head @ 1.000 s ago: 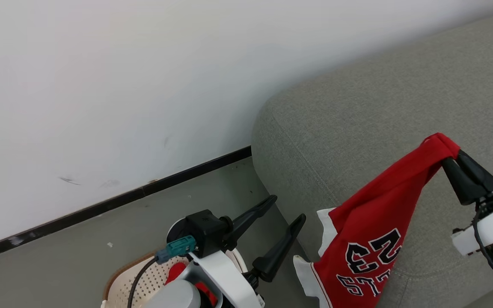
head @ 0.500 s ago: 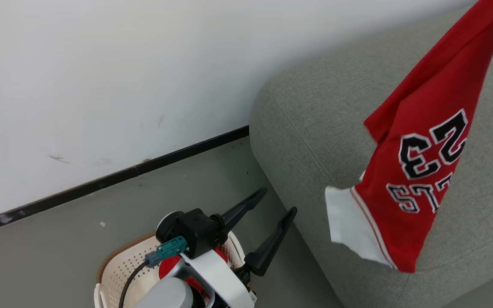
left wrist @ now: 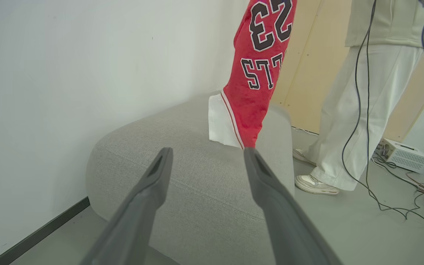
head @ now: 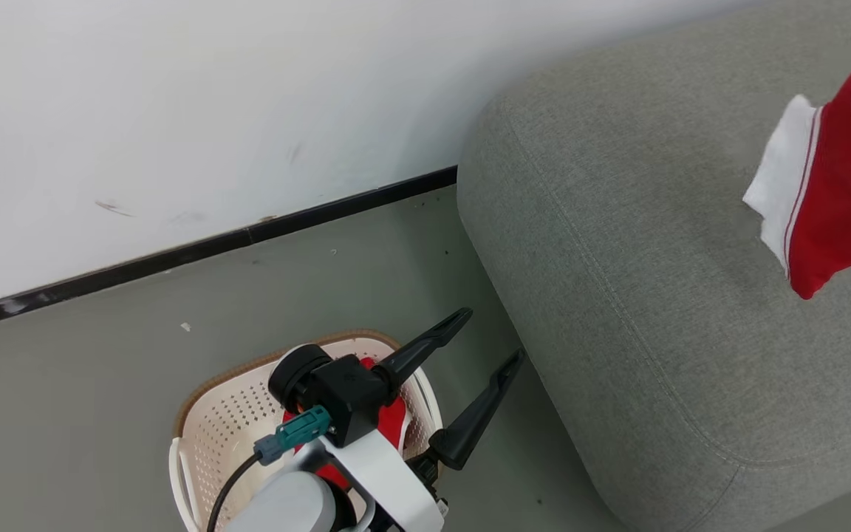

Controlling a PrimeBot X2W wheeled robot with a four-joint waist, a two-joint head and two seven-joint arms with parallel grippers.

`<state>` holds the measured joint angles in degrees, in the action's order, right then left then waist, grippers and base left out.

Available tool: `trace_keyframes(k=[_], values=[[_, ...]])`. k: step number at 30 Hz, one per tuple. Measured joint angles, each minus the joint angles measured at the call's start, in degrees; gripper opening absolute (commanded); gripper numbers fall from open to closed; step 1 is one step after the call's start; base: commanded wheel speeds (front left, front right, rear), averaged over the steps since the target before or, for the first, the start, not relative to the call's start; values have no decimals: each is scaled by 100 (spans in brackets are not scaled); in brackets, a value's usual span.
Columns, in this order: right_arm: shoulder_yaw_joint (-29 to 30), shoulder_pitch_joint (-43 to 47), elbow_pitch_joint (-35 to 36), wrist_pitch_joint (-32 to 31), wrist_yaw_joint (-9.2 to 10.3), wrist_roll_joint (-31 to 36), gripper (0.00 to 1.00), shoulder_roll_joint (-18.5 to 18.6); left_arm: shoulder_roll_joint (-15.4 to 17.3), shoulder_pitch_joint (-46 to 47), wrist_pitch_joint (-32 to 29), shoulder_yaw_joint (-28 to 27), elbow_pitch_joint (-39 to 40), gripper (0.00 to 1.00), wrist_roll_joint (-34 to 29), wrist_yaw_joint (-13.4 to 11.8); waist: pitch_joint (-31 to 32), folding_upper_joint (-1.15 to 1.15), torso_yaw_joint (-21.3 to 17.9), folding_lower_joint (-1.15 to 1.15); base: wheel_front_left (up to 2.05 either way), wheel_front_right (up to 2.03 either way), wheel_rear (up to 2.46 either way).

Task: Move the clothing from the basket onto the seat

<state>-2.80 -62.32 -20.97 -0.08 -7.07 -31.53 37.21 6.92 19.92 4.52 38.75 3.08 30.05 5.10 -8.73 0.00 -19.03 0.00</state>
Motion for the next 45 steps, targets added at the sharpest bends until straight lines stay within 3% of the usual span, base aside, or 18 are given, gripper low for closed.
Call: trace_keyframes(k=[11, 18, 32, 45], values=[[302, -159, -998, 171, 0, 294, 0, 272, -1, 269, -196, 154, 305, 100, -155, -16, -519, 0, 300, 0, 0, 0, 0], [247, -7, -1451, 424, 0, 389, 0, 213, 22, 449, -356, 218, 379, 100, -229, -15, -804, 0, 416, 0, 0, 0, 0], [-58, 1282, -2284, 1031, -1, 382, 0, -610, 118, 686, -505, 269, 458, 100, -356, 9, -1259, 0, 531, 0, 0, 0, 0], [-352, 2048, -2794, 1282, -1, 333, 0, -1137, 208, 790, -546, 248, 433, 100, -390, 13, -1467, 0, 499, 0, 0, 0, 0]])
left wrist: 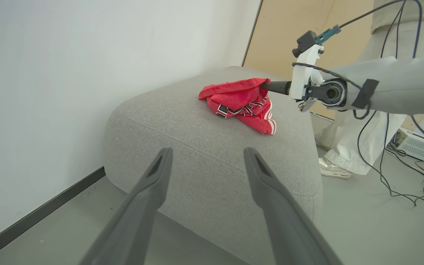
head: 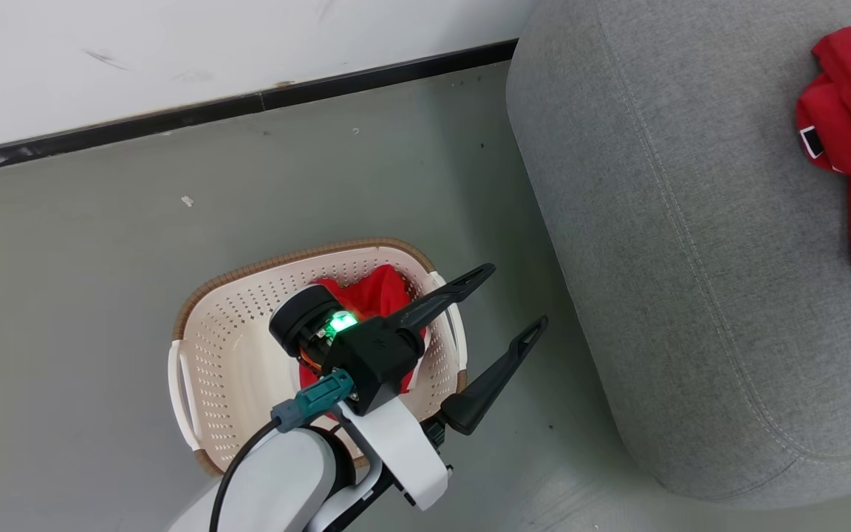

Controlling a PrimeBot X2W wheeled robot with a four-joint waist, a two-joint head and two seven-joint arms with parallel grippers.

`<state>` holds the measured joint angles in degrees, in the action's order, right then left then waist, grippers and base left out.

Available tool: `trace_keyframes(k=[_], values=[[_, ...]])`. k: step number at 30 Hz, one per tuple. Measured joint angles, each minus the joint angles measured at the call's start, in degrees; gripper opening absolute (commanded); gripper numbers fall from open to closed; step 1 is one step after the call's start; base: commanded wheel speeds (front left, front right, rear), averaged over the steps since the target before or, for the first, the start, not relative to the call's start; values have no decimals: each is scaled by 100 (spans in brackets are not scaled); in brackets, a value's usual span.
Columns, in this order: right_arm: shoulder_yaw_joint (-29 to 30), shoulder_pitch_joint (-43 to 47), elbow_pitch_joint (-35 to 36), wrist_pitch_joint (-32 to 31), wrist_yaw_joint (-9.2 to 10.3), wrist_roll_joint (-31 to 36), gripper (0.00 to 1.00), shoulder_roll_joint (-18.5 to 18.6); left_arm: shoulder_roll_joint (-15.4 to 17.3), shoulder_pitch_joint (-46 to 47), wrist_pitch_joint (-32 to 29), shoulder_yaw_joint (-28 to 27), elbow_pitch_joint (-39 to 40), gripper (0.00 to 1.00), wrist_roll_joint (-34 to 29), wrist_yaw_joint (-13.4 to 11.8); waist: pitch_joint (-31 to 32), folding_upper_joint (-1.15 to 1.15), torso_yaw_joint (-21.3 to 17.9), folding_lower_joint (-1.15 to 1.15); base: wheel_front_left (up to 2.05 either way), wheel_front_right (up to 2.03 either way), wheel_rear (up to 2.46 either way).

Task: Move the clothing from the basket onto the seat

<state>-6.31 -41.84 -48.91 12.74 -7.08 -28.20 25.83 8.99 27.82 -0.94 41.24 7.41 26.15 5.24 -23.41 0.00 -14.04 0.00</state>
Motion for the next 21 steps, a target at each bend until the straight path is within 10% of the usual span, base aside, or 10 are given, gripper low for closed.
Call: trace_keyframes(k=[6, 9, 10, 11, 21], values=[[-77, 114, -5, 113, 0, -4, 5, -109, 31, 0, 10, -38, -81, 100, 1, 2, 39, 0, -58, 0, 0, 0, 0], [-155, 227, 1, 140, 0, -1, 44, -129, 40, 0, 59, -68, -115, 100, 2, 2, 73, 0, -92, 0, 0, 0, 0], [-170, 271, 12, 141, 0, 3, 92, -137, 40, -1, 60, -71, -125, 100, 3, 2, 86, 0, -104, 0, 0, 0, 0], [-192, 306, 13, 141, 0, 4, 100, -147, 41, -1, 67, -77, -140, 100, 7, 2, 100, 0, -116, 0, 0, 0, 0], [-81, 852, 648, 146, 0, 250, 100, -125, 85, -68, 257, -250, -318, 100, 122, -4, 280, 0, -263, 0, 0, 0, 0]])
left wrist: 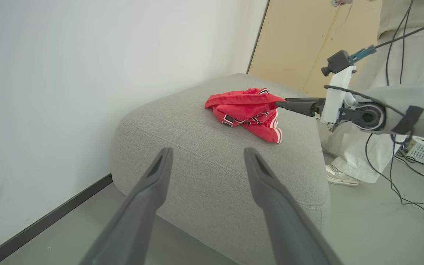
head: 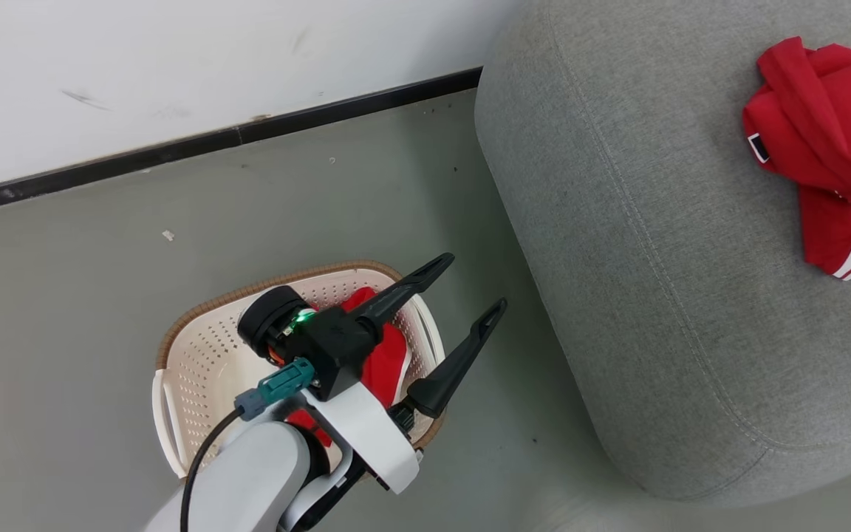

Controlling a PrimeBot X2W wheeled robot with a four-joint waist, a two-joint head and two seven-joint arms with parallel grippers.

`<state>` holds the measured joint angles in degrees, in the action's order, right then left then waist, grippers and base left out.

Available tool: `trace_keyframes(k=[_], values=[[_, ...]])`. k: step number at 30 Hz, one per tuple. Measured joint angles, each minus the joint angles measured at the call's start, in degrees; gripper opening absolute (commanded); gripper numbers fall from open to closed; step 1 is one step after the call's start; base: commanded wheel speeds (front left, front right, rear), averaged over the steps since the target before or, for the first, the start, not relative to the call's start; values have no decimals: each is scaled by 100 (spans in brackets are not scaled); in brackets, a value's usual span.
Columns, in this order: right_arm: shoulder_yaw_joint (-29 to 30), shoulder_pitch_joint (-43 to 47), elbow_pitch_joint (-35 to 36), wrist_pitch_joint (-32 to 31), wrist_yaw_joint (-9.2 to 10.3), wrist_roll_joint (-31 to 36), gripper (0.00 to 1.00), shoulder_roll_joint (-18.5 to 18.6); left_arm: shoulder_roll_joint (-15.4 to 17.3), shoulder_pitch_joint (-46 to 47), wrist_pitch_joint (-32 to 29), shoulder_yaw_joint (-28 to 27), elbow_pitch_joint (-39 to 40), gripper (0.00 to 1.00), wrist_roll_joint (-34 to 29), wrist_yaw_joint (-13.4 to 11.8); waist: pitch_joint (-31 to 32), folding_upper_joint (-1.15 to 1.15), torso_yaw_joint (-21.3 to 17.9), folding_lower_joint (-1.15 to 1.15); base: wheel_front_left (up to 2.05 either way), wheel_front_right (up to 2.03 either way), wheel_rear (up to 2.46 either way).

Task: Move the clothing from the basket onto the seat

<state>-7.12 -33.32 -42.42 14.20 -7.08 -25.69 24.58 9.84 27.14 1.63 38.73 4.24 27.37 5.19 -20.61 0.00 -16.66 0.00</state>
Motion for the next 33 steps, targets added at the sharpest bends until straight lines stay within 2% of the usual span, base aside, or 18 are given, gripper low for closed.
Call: trace_keyframes(k=[7, 15, 23, 33], values=[[361, 738, 725, -1, 0, 125, 100, -107, 103, -214, 208, -210, -142, 100, 94, -59, 176, 0, -121, 0, 0, 0, 0], [634, 960, 1622, 0, 0, 471, 100, -187, 181, -443, 456, -442, -271, 100, 186, -137, 400, 0, -204, 0, 0, 0, 0], [586, 1081, 2340, 0, 0, 826, 100, -512, 326, -768, 825, -942, -546, 100, 182, -516, 677, 0, -155, 0, 0, 0, 0], [292, 1192, 2938, 25, 0, 1488, 100, -946, 500, -1479, 1157, -1618, -966, 100, 177, -1113, 1067, 0, 133, 0, 0, 0, 0]])
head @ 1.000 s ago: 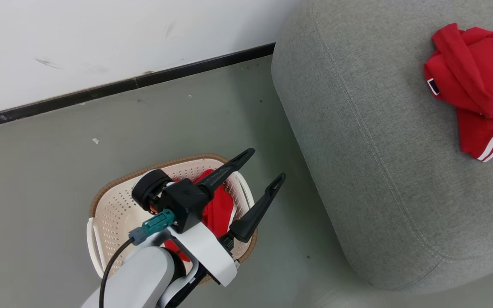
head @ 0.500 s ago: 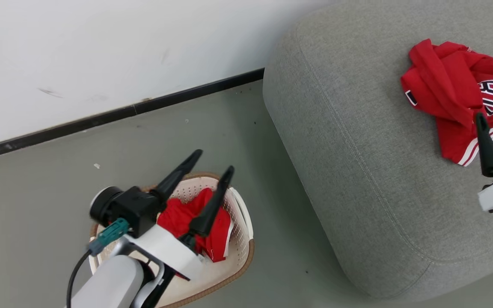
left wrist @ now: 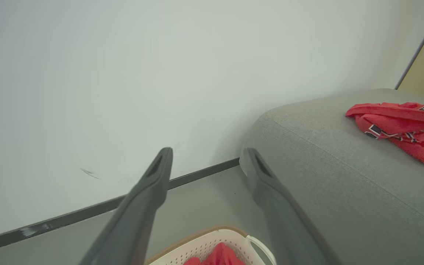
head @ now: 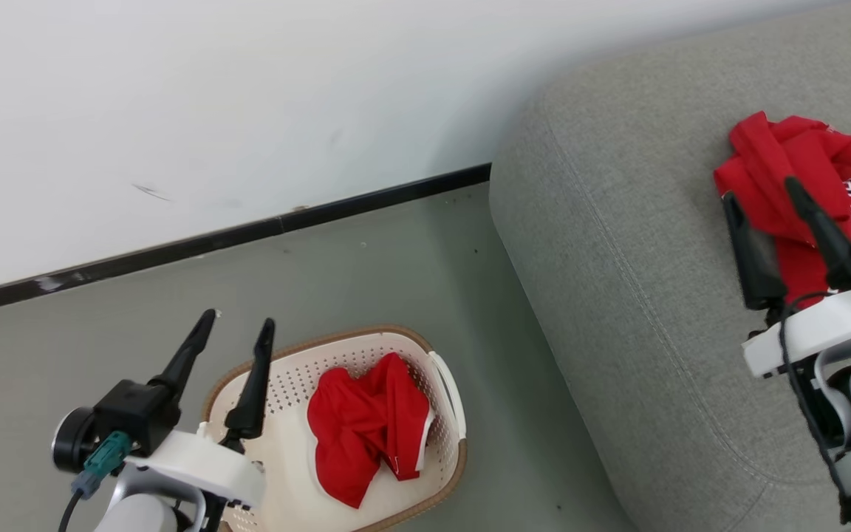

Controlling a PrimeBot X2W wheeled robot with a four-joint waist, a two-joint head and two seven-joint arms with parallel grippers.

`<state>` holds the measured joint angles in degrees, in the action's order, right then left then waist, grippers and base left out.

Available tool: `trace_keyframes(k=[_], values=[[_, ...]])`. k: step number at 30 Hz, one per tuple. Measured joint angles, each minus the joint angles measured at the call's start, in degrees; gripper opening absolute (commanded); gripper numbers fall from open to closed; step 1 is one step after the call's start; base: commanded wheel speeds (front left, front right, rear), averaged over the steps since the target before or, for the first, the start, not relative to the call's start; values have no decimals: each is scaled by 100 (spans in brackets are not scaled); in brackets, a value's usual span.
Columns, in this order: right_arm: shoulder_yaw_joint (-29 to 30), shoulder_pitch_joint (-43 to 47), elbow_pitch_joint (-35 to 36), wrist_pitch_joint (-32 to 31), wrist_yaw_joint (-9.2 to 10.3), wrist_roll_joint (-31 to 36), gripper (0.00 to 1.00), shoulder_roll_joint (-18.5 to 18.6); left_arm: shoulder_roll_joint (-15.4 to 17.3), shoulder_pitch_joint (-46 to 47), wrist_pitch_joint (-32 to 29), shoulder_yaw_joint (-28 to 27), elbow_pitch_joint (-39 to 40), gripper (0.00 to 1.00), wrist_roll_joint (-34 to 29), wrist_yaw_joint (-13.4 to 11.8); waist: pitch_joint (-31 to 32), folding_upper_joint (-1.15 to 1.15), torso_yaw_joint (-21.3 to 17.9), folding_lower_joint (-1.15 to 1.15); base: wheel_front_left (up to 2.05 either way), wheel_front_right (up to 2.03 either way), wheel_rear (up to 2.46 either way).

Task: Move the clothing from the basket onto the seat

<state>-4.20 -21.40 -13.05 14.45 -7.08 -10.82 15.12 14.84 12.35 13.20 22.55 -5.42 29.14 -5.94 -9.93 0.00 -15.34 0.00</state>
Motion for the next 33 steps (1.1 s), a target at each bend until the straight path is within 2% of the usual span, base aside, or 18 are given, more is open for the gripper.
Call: trace_keyframes(k=[9, 16, 22, 33], values=[[-81, 404, 148, 0, 0, 403, 100, -408, 37, -461, 82, -511, -170, 100, 2, -404, 332, 0, 283, 1, 0, 0, 0], [-97, 837, 287, 0, 0, 611, 100, -734, -23, -776, 102, -704, -222, 100, -14, -609, 580, 0, 513, 0, 0, 0, 0], [29, 1260, 383, 0, 0, 714, 100, -961, -74, -988, 102, -794, -216, 100, -57, -654, 775, 0, 709, 0, 0, 0, 0], [371, 1925, 689, 0, 0, 922, 100, -1083, -185, -1208, 102, -990, -69, 100, -105, -659, 1065, 0, 1013, 0, 0, 0, 0]])
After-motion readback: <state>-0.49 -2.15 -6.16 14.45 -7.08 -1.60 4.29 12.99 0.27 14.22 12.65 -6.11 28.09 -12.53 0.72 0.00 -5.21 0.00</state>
